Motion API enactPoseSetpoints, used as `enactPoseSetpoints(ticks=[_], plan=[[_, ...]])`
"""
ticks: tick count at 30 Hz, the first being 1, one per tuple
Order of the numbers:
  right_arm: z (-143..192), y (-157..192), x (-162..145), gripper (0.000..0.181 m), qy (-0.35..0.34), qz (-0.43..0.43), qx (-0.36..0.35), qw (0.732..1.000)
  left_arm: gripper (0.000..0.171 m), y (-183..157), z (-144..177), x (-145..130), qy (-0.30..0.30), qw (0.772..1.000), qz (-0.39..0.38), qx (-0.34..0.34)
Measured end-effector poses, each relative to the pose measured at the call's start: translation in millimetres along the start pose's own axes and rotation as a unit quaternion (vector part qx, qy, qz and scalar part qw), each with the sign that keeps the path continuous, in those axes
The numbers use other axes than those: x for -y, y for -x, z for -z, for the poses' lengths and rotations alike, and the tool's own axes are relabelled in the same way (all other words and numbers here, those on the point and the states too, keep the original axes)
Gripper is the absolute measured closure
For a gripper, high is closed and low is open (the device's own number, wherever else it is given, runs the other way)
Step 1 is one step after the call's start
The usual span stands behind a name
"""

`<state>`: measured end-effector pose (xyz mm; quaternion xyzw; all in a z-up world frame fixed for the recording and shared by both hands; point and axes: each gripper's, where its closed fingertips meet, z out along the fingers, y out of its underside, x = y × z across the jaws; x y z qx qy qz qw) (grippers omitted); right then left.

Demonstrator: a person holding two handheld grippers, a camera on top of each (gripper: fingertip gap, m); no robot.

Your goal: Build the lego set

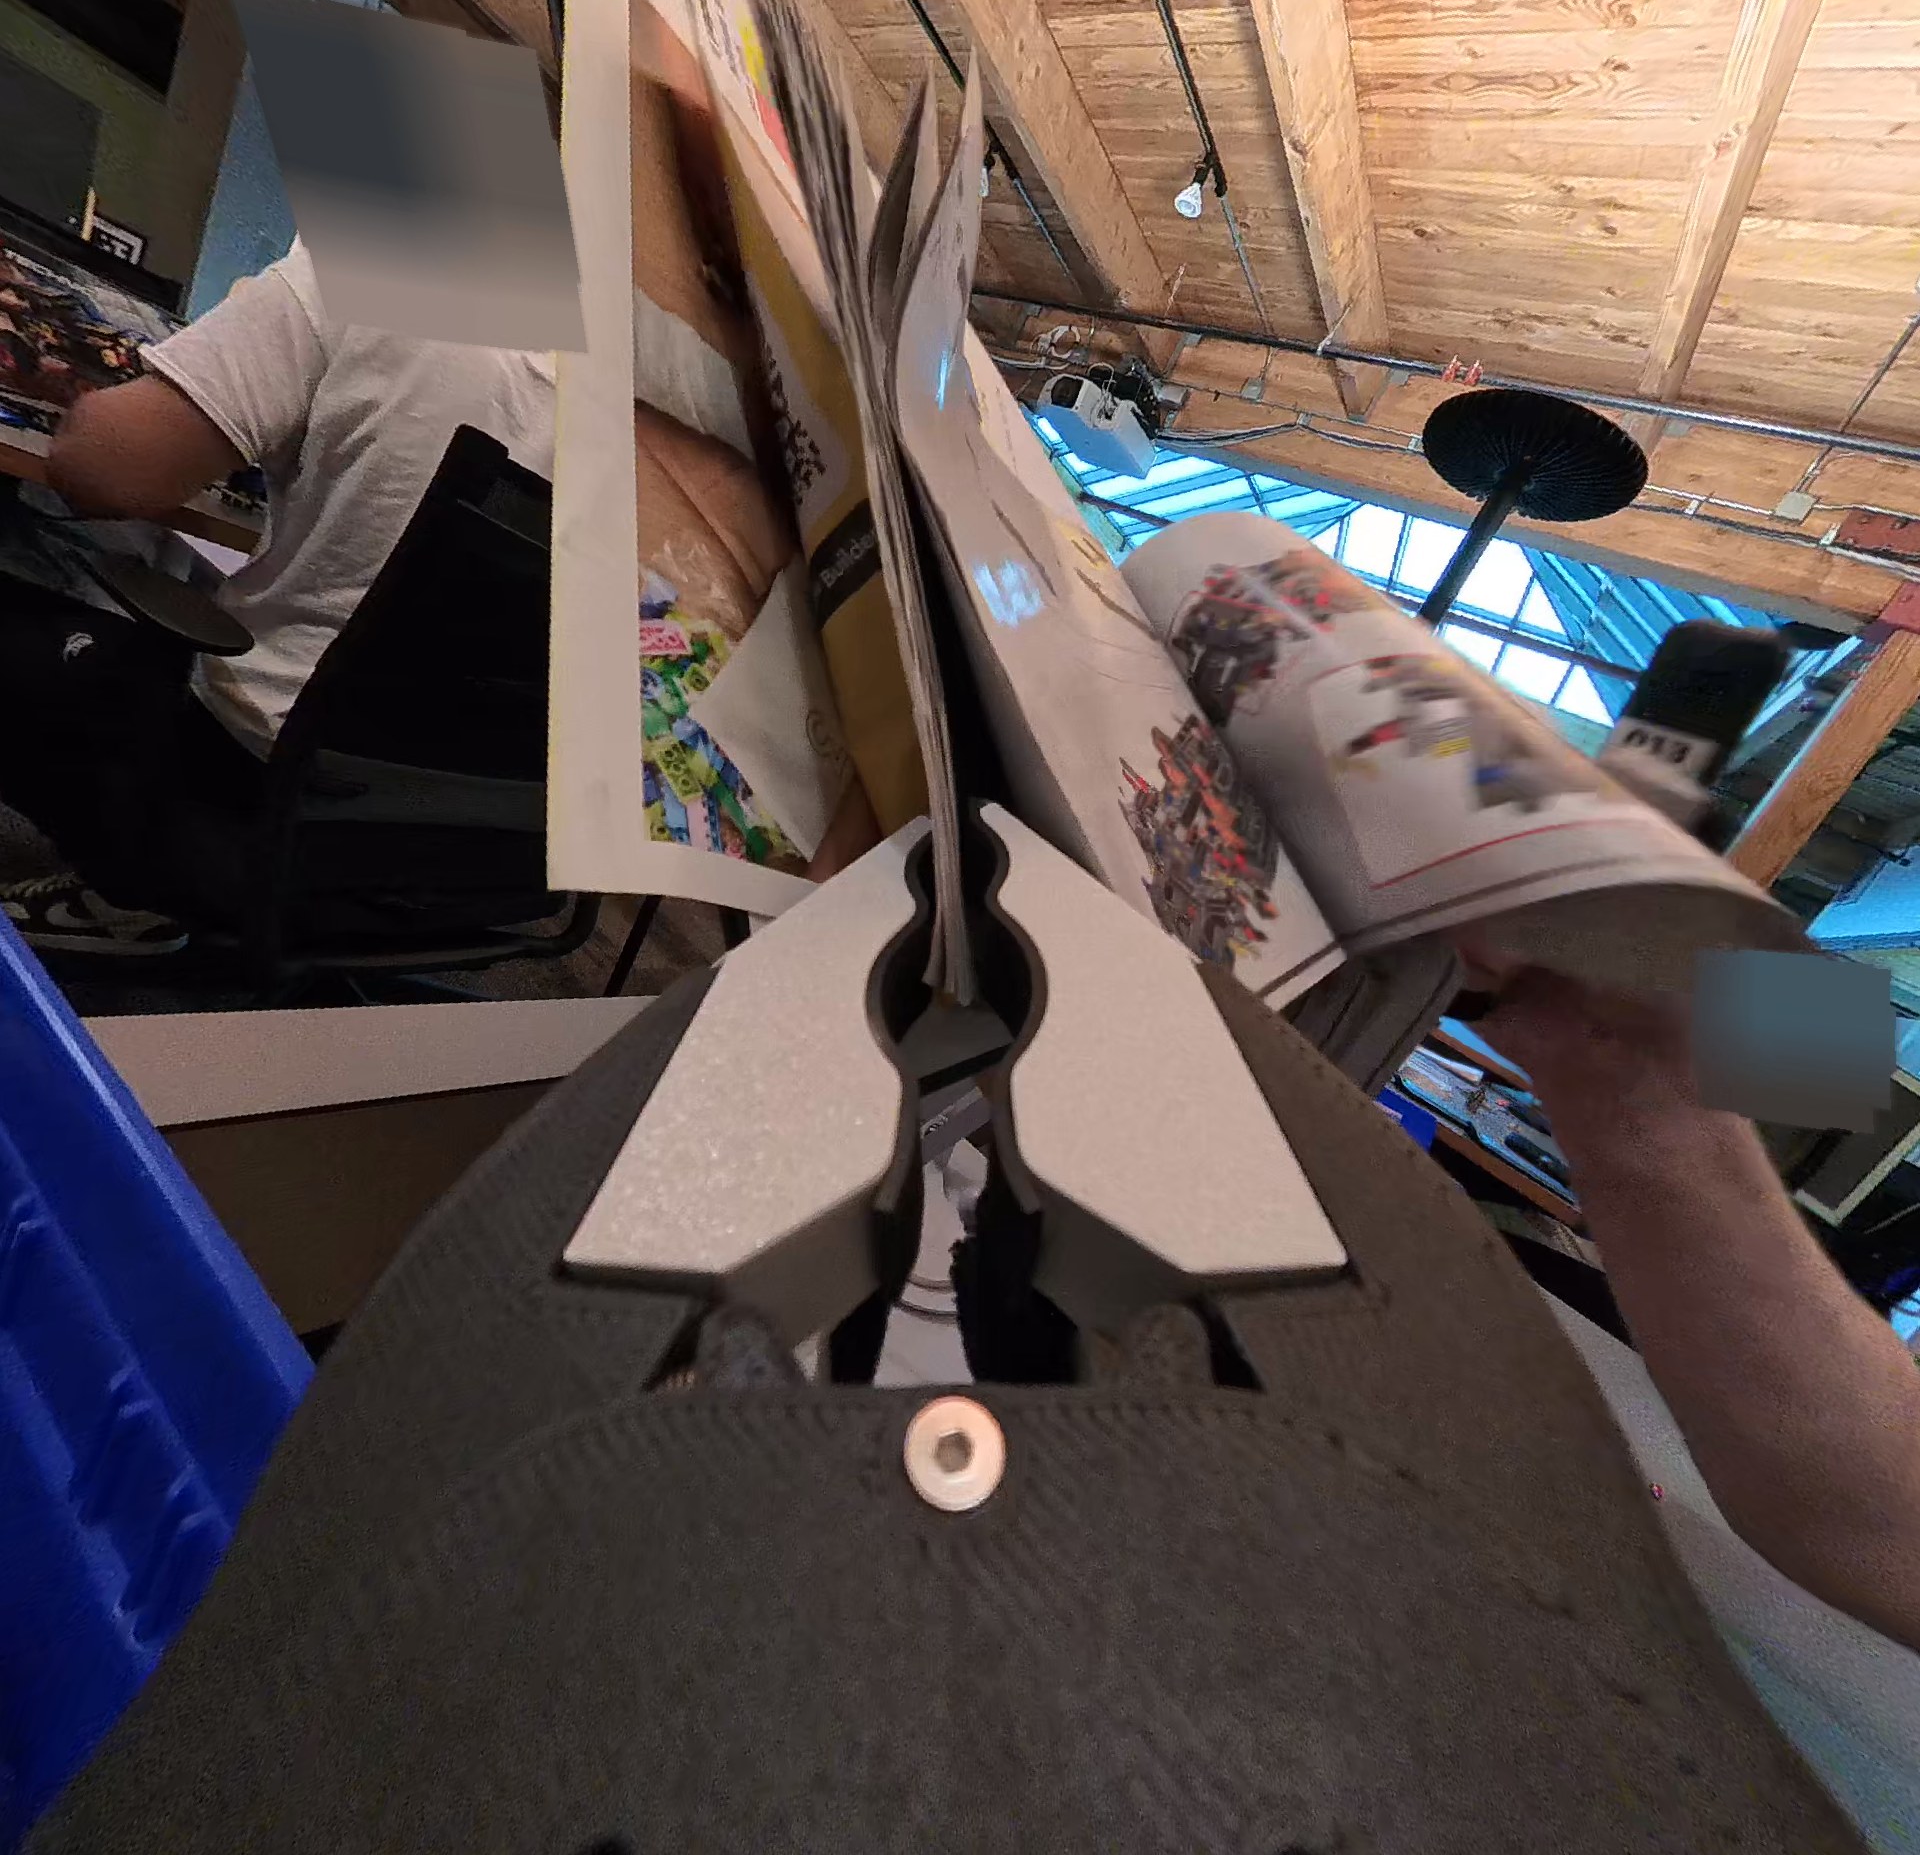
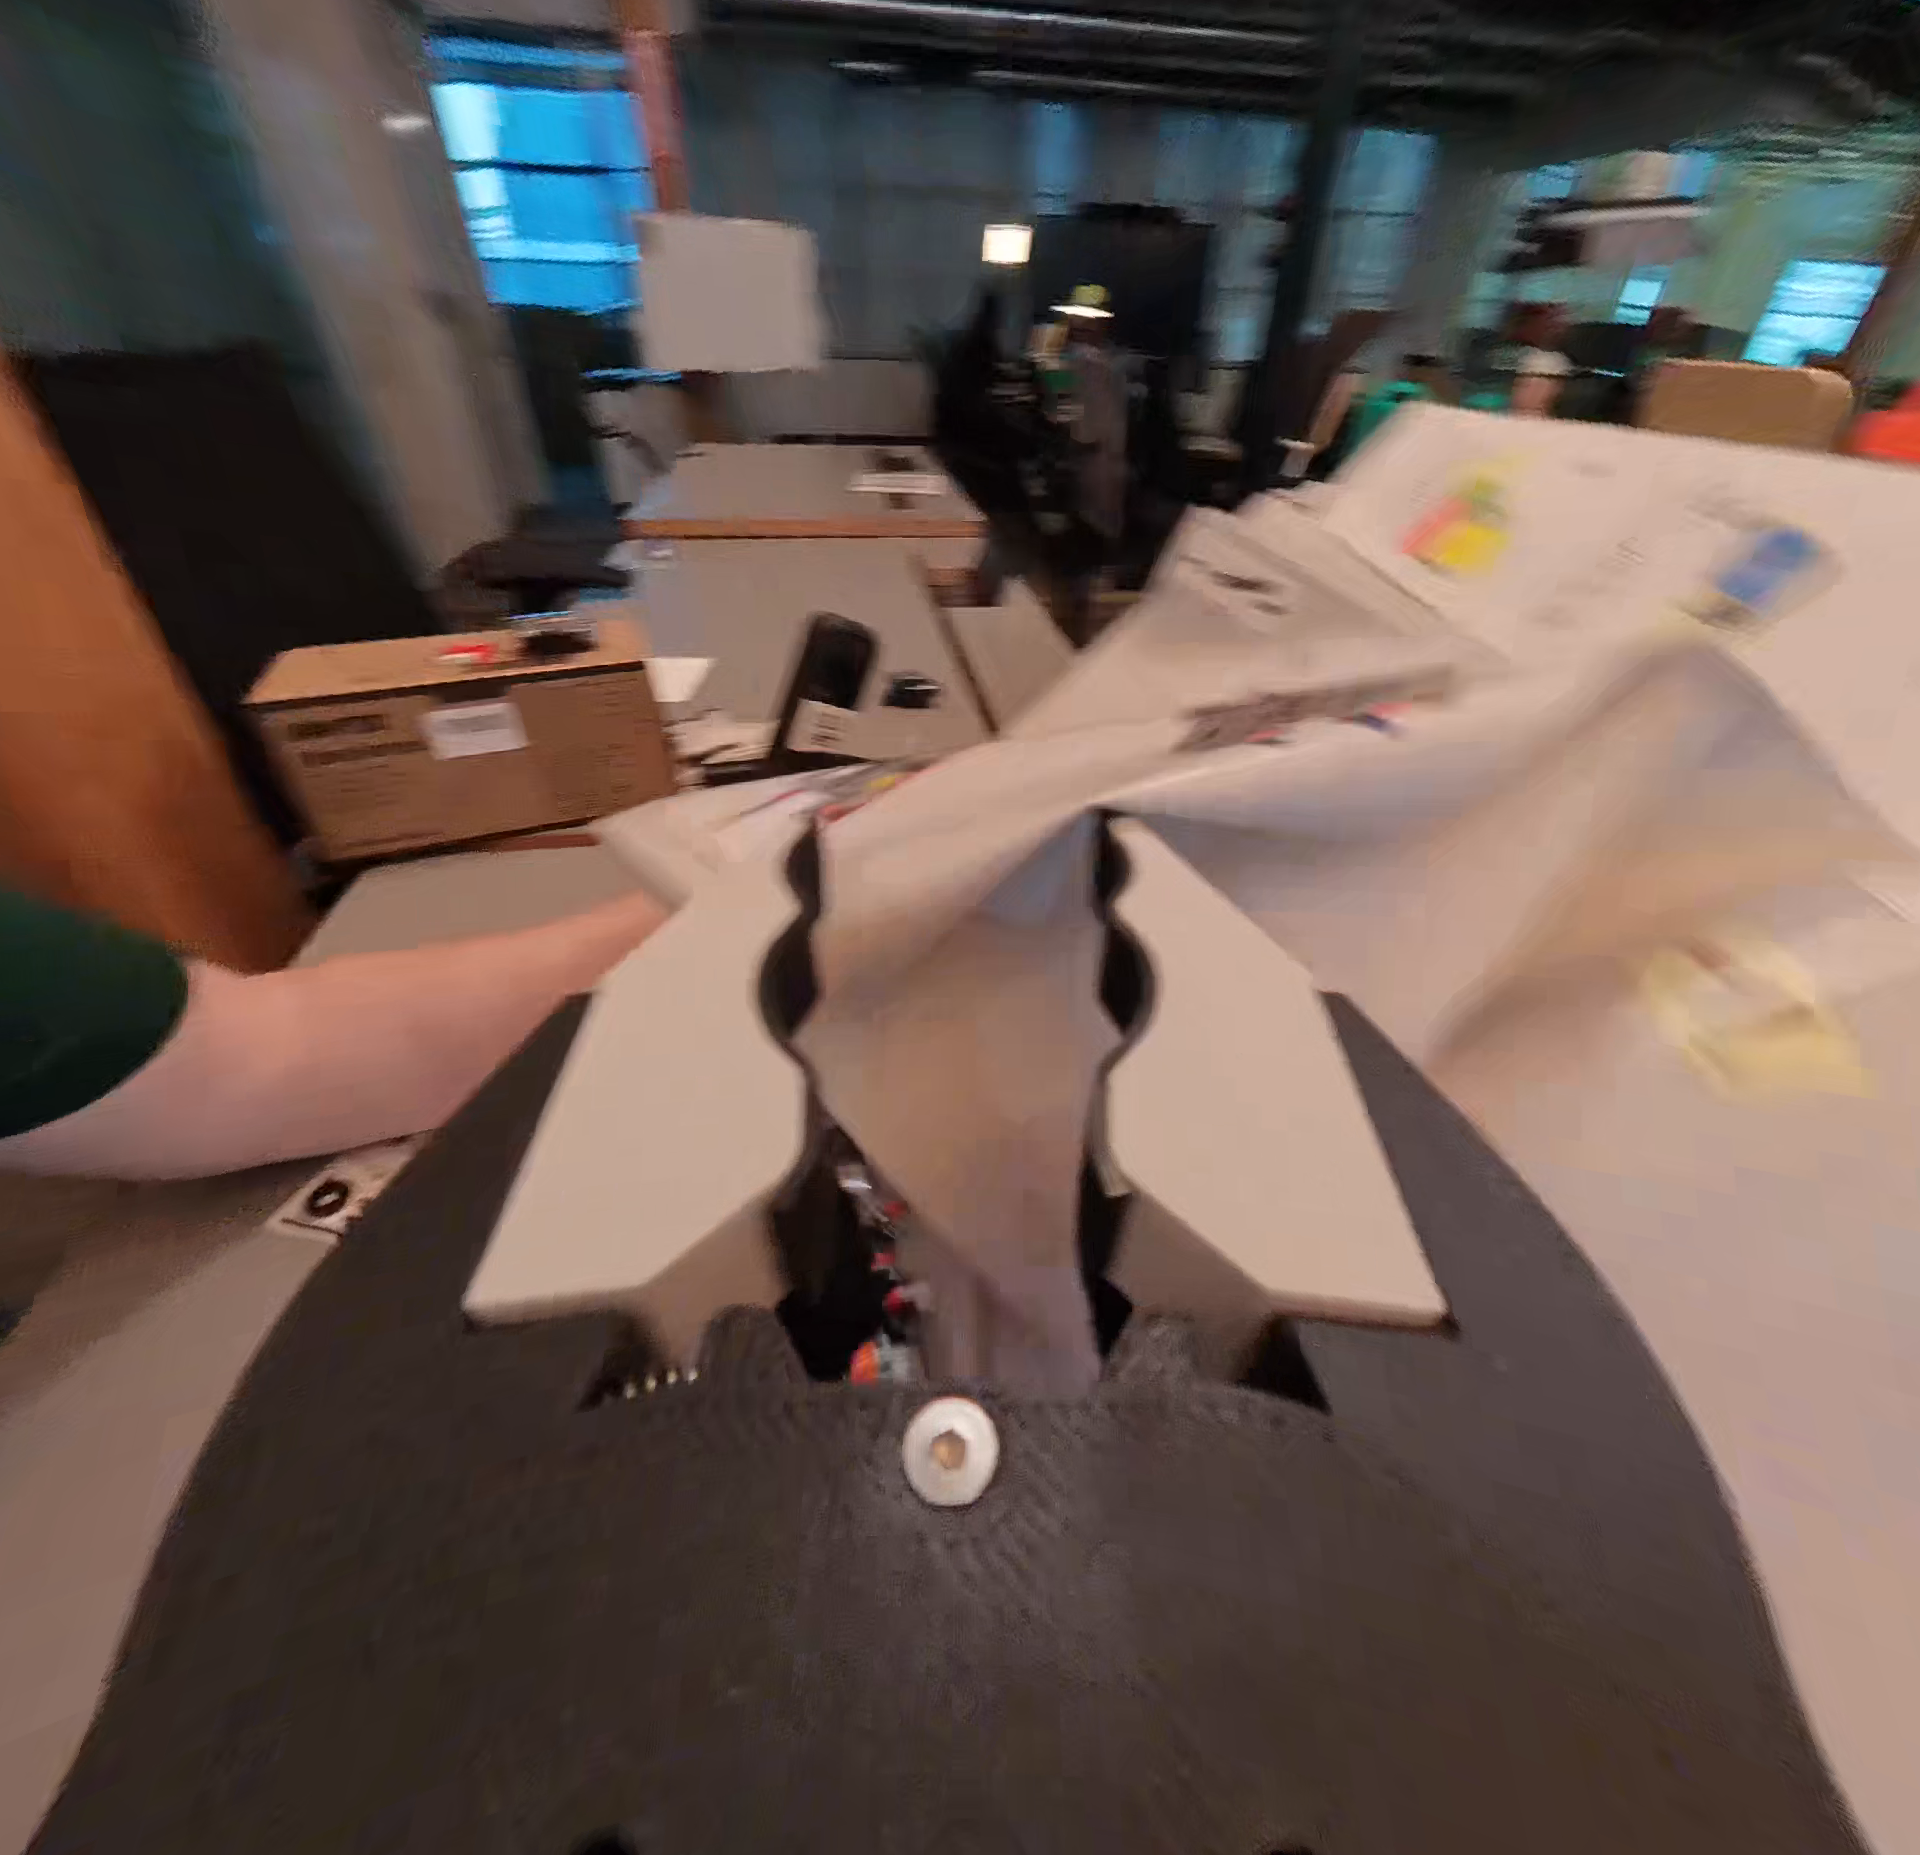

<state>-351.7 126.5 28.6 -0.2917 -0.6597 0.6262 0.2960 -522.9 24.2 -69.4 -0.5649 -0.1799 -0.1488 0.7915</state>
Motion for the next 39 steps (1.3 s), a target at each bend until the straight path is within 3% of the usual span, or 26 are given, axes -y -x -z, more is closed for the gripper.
enactPoseSetpoints(ticks=[1,2,5,8,10,12,16,19,21,22,27,29,34,35,36,38,39], plan=[[-14,19,8,0.109,0.005,0.015,0.035,0.999,0.171,0,0,0,0.000,1.000,0.000,0.000],[-21,32,12,0.100,0.015,0.030,0.057,0.998,0.171,0,0,0,0.000,1.000,0.001,0.000],[-3,25,23,0.097,-0.016,0.037,0.037,0.998,0.171,-1,1,2,0.001,1.000,-0.001,-0.001],[52,-37,9,0.106,-0.039,0.021,-0.109,0.993,0.171,0,1,2,0.001,1.000,0.000,-0.003],[94,-92,-30,0.100,0.023,0.035,-0.247,0.968,0.171,0,1,2,-0.001,1.000,0.004,-0.004],[120,-127,-63,0.090,0.063,0.024,-0.312,0.948,0.171,0,0,1,-0.001,1.000,0.005,-0.004],[128,-161,-113,0.097,0.144,0.024,-0.351,0.925,0.171,0,0,1,0.000,1.000,0.000,0.000],[124,-167,-121,0.106,0.168,0.058,-0.369,0.912,0.171,0,1,1,0.001,1.000,-0.004,0.002],[124,-166,-120,0.131,0.167,0.052,-0.372,0.912,0.171,1,1,1,0.001,1.000,-0.004,0.003],[123,-165,-120,0.145,0.166,0.056,-0.367,0.913,0.171,1,0,0,0.001,1.000,-0.003,0.003],[110,-152,-123,0.179,0.185,0.061,-0.326,0.925,0.171,1,0,0,0.001,1.000,-0.001,0.001],[98,-136,-119,0.181,0.177,0.042,-0.285,0.941,0.171,1,1,0,0.002,1.000,-0.002,0.001],[45,-62,-34,0.181,0.037,0.006,-0.146,0.989,0.171,0,1,1,0.002,1.000,-0.004,0.001],[26,-41,-13,0.168,0.010,0.011,-0.107,0.994,0.171,1,1,1,0.002,1.000,-0.003,0.001],[4,-12,2,0.127,-0.004,0.019,-0.045,0.999,0.171,1,1,0,0.002,1.000,-0.002,0.001],[-26,36,14,0.107,0.012,0.035,0.065,0.997,0.171,1,0,-1,0.001,1.000,0.001,0.001],[-31,41,19,0.098,0.009,0.040,0.072,0.997,0.171,1,0,-1,0.002,1.000,0.000,0.001]])
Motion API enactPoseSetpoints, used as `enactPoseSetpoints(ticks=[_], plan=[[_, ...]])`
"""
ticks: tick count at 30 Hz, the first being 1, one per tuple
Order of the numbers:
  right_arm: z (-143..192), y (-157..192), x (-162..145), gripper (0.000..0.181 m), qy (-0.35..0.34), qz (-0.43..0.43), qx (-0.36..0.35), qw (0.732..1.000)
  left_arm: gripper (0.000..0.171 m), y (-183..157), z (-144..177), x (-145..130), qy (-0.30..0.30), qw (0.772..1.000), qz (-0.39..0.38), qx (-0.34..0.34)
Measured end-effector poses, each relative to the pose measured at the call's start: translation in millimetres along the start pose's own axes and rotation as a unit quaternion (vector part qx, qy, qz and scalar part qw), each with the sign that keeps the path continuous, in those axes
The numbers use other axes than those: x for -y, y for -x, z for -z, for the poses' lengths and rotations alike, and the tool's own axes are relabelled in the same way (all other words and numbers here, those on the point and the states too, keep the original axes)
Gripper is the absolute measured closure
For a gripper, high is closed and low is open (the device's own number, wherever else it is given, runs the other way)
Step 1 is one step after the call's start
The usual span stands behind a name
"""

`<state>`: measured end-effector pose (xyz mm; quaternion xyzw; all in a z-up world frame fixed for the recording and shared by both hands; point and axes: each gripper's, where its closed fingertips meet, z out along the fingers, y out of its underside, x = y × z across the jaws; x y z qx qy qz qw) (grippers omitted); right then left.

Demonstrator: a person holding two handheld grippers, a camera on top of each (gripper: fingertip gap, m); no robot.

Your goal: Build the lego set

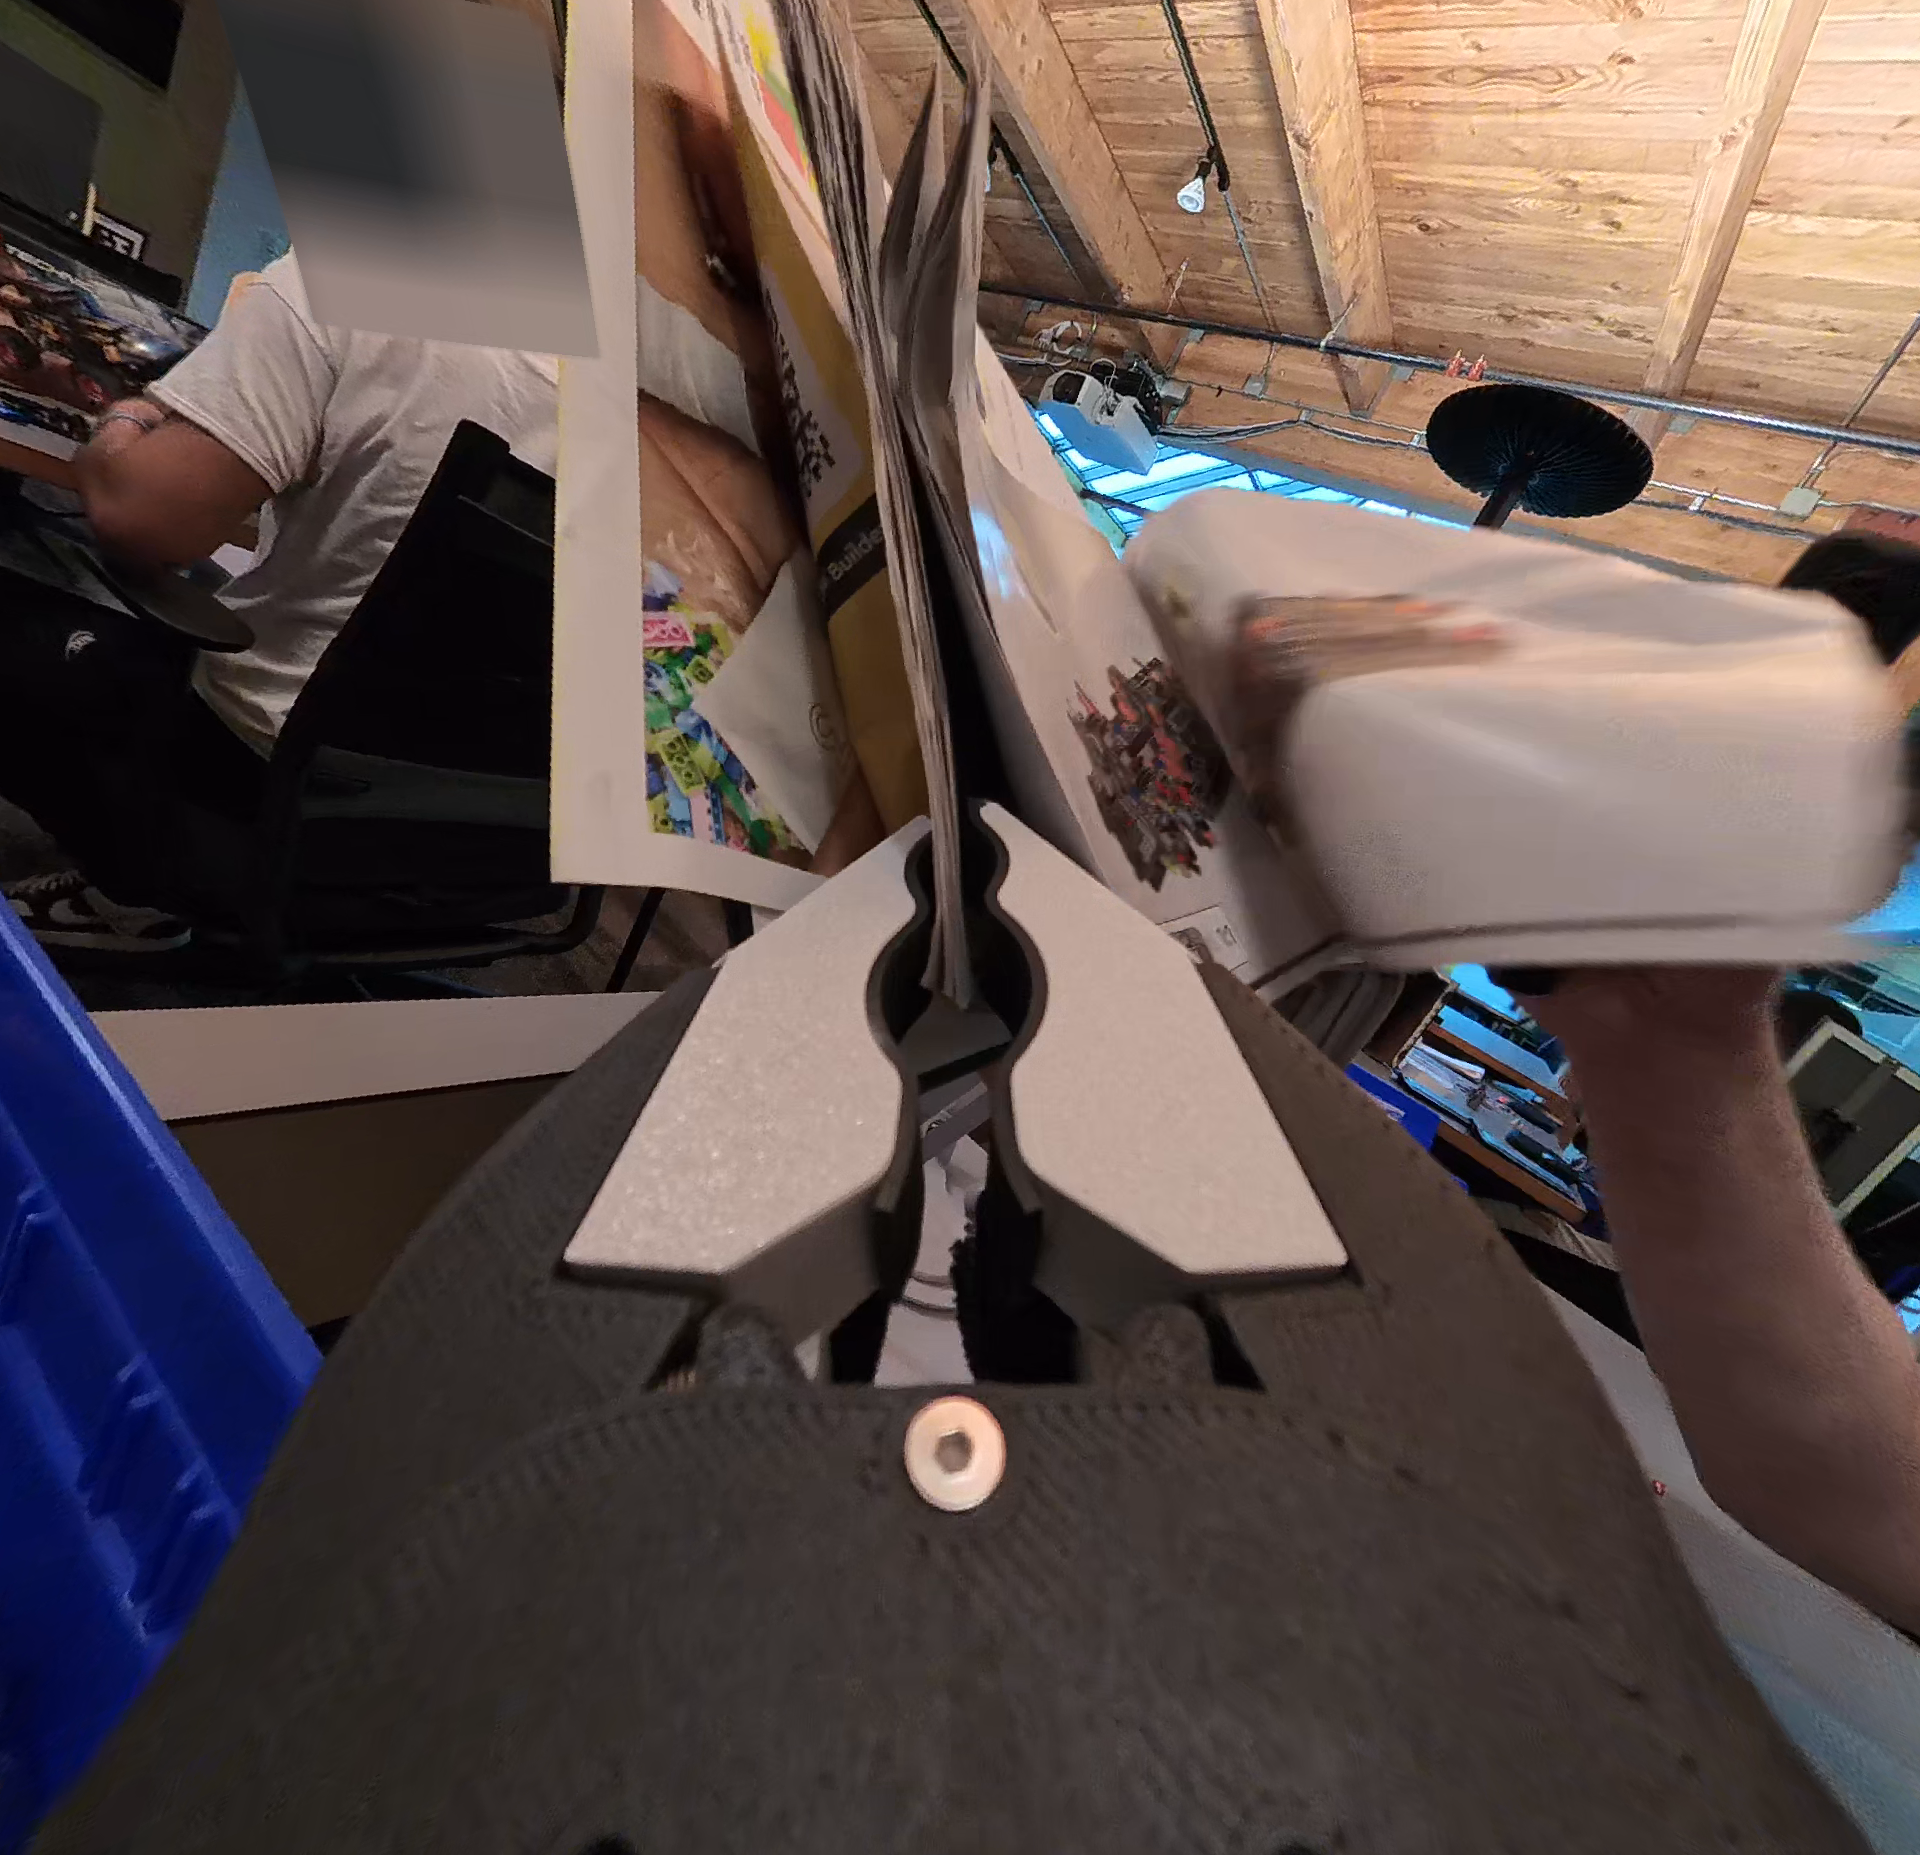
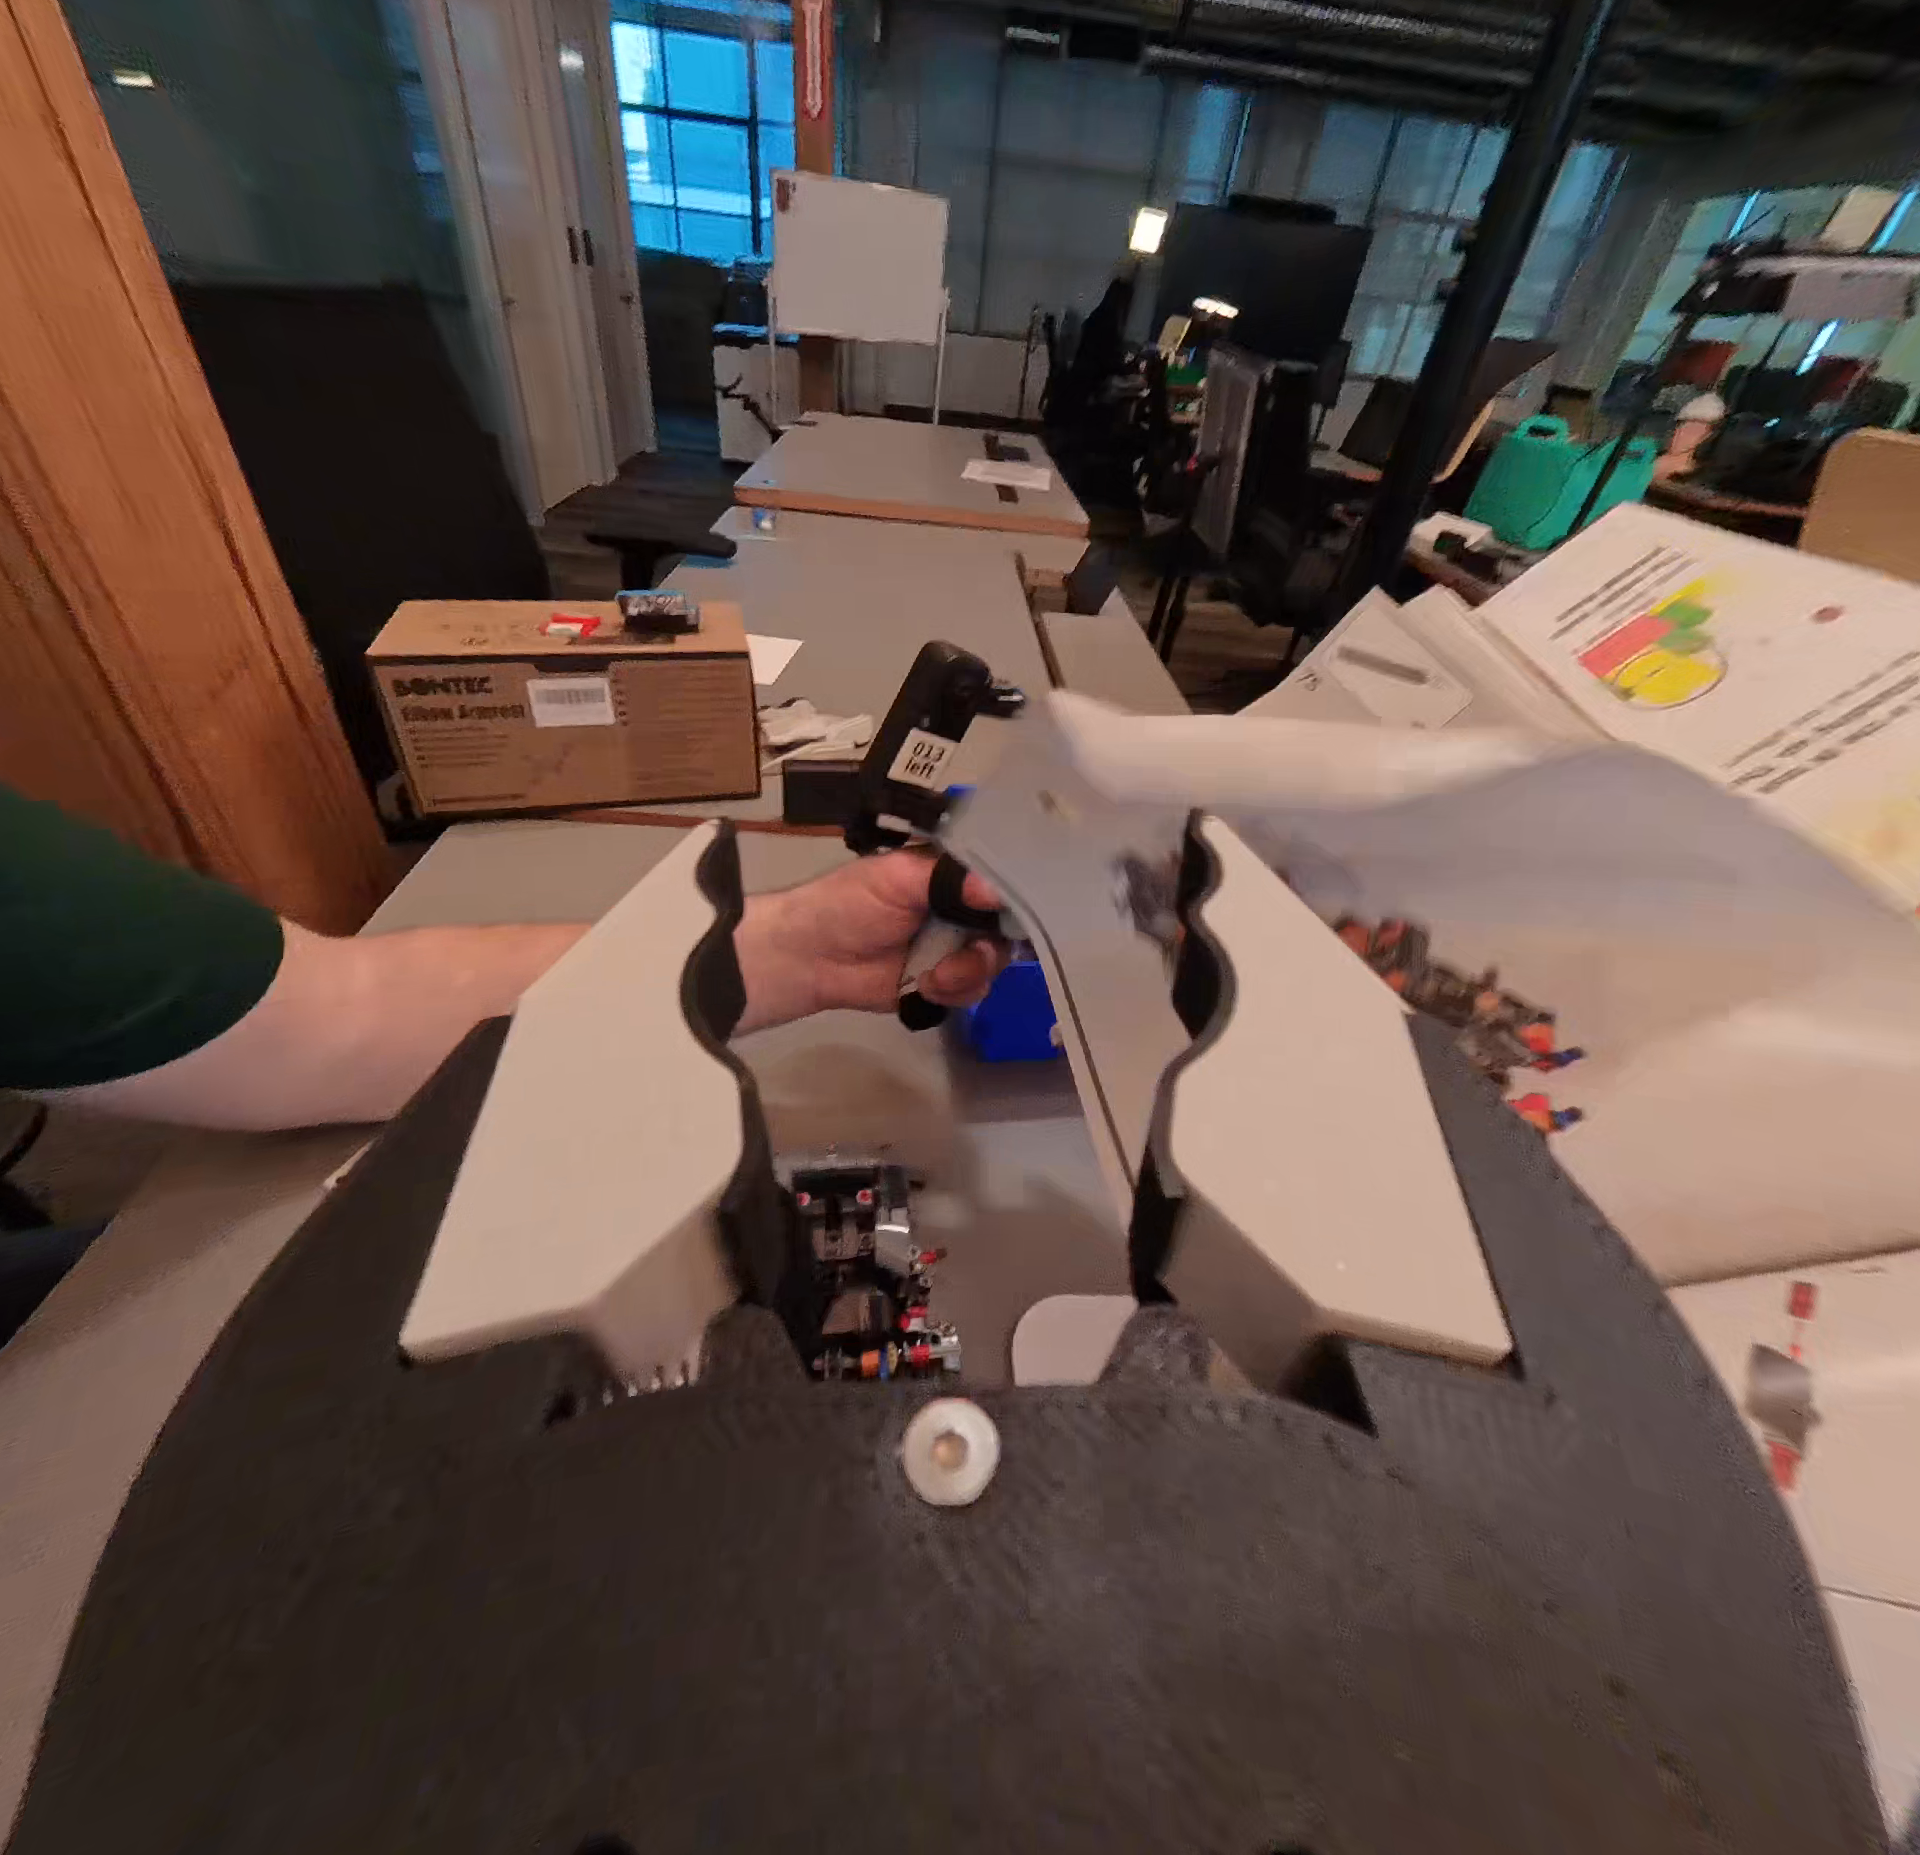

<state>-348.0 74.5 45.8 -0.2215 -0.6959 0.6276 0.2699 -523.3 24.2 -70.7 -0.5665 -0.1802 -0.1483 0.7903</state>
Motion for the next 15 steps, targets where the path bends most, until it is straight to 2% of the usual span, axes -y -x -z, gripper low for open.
enactPoseSetpoints(ticks=[2,4,6,8,10,12,15], plan=[[14,-12,8,0.098,-0.023,0.007,-0.037,0.999,0.171,-1,1,1,0.001,1.000,-0.003,0.000],[51,-42,5,0.100,-0.053,0.006,-0.120,0.991,0.171,-1,1,3,0.001,1.000,-0.005,-0.001],[98,-87,-28,0.099,-0.013,0.000,-0.248,0.969,0.171,-1,1,3,0.000,1.000,-0.002,-0.002],[145,-126,-72,0.089,0.045,-0.013,-0.359,0.932,0.171,0,0,2,-0.001,1.000,0.002,-0.003],[173,-149,-112,0.091,0.082,-0.031,-0.403,0.911,0.171,0,0,1,-0.001,1.000,0.003,-0.002],[182,-164,-146,0.093,0.125,-0.039,-0.424,0.896,0.171,0,0,1,-0.001,1.000,0.000,0.000],[180,-171,-159,0.099,0.145,-0.004,-0.444,0.884,0.171,-1,0,1,0.001,1.000,-0.006,0.003]])
